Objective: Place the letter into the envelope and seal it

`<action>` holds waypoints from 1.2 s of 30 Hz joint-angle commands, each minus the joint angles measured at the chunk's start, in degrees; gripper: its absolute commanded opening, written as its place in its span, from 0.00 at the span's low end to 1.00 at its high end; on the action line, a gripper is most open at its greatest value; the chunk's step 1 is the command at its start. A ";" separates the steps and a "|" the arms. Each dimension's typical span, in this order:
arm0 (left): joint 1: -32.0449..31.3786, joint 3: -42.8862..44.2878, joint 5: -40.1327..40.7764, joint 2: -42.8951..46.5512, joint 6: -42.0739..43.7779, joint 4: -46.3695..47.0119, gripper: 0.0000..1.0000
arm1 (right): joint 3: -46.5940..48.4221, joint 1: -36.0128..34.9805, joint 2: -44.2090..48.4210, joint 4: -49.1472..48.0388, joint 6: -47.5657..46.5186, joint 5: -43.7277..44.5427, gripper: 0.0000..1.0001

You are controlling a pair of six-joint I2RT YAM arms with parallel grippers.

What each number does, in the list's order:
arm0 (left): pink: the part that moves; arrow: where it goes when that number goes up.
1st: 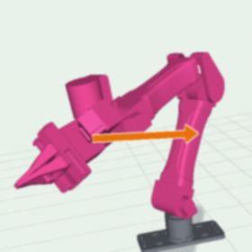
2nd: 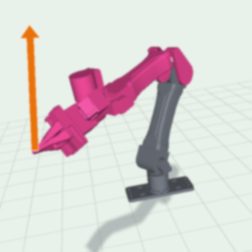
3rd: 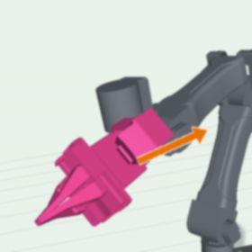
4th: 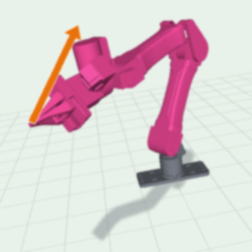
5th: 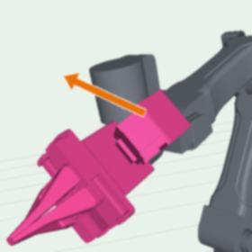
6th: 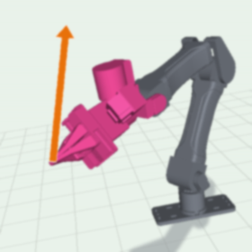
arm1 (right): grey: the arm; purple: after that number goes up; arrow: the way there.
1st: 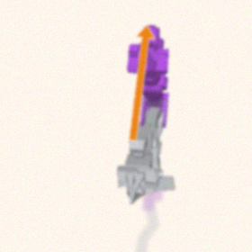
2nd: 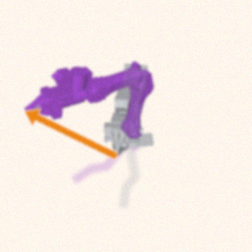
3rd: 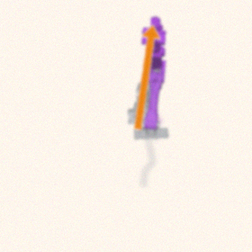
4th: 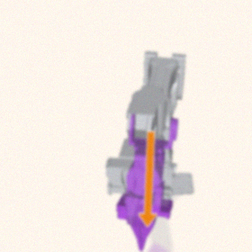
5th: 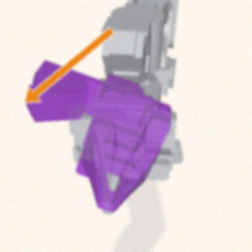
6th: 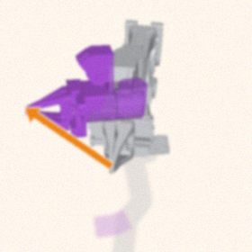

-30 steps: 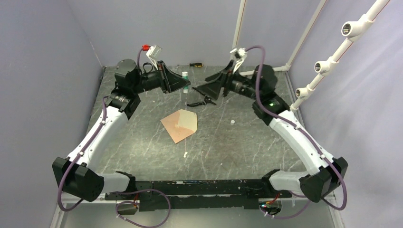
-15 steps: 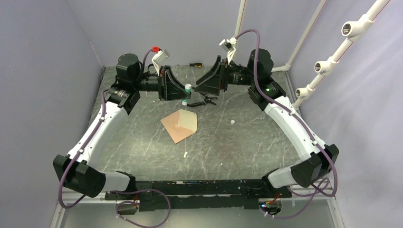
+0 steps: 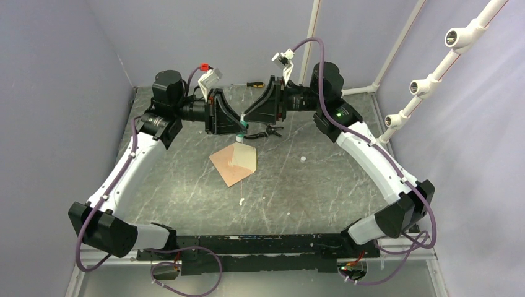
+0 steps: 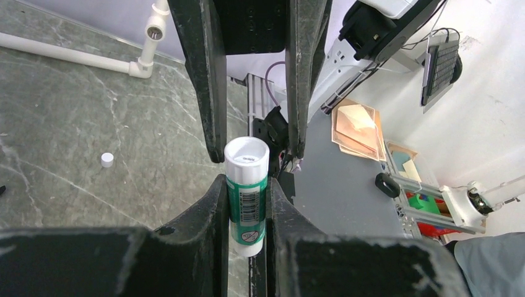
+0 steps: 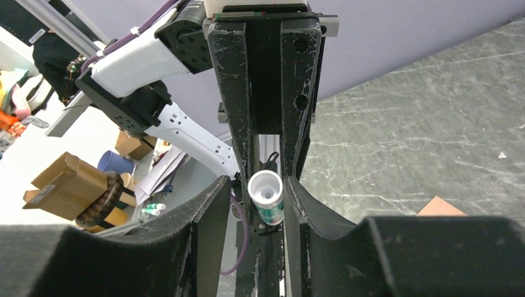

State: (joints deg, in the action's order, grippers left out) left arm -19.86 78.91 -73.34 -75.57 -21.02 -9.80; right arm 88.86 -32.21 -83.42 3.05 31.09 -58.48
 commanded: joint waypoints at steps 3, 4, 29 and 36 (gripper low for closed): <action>-0.18 3.01 -0.36 1.54 3.69 -2.82 0.02 | 5.11 -2.33 -1.85 2.13 -3.47 0.89 0.39; -0.18 3.15 -0.39 1.49 3.89 -3.04 0.03 | 5.44 -2.52 -2.11 3.05 -4.03 1.36 0.39; -0.18 -0.99 36.16 5.67 13.63 -9.30 0.02 | 18.78 -11.99 -8.29 18.82 0.13 49.52 0.50; -0.18 4.12 10.28 2.61 13.57 -14.51 0.03 | 2.00 -1.43 5.65 5.30 -12.68 7.99 0.84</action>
State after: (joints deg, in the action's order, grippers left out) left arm -19.94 78.70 -46.96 -71.29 -7.99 -22.52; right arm 95.29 -37.54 -85.97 18.98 25.71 -25.74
